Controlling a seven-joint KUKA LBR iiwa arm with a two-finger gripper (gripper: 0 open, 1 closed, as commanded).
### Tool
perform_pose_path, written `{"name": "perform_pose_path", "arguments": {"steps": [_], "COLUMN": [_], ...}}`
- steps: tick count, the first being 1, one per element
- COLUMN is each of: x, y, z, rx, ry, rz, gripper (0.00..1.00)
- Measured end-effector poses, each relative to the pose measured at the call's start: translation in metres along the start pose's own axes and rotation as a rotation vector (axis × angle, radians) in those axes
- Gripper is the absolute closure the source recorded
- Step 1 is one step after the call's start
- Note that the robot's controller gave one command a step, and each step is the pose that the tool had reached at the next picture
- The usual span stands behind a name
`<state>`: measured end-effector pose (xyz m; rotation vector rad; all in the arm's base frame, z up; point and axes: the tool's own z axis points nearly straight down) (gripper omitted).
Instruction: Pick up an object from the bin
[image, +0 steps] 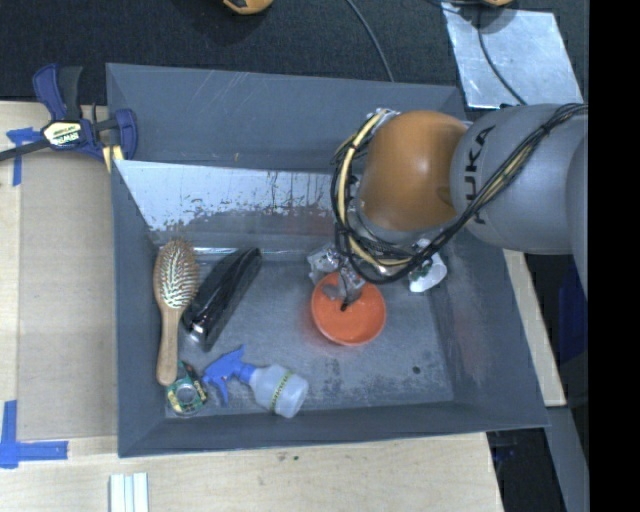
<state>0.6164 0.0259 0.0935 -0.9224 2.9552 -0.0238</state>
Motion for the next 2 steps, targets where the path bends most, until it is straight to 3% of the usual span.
{"name": "perform_pose_path", "arguments": {"steps": [1,2], "x": [0.000,0.002], "y": [0.000,-0.005], "z": [0.000,-0.090], "rx": [0.000,-0.001], "ry": [0.000,0.000], "rz": [0.001,-0.020], "gripper": [1.00,1.00]}}
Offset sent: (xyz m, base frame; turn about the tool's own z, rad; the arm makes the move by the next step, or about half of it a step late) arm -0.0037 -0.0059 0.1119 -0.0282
